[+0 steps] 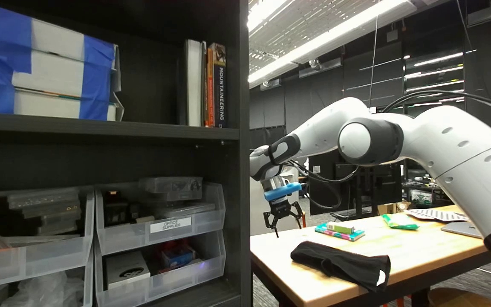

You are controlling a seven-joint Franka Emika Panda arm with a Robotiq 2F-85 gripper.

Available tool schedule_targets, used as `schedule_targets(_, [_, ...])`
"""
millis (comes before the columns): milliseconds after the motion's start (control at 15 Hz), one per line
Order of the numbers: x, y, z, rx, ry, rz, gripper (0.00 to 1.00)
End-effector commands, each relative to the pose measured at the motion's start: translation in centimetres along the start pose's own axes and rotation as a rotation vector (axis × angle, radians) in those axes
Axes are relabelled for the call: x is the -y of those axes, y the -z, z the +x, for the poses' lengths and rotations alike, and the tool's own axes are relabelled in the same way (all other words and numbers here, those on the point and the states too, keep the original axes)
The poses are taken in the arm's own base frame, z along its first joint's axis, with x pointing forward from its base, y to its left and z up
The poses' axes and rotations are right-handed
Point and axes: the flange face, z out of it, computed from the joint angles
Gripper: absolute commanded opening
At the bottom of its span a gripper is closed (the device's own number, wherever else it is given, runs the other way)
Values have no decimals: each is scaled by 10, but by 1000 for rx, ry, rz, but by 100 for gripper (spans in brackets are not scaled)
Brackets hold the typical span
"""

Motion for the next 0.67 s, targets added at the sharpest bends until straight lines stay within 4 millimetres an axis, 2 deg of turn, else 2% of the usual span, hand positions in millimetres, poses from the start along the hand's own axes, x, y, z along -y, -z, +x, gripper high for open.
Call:
schedule_targets(0, [-1, 0, 6, 3, -6, 7, 100])
schedule_targets(600, [0, 0, 9, -3, -12, -8, 100])
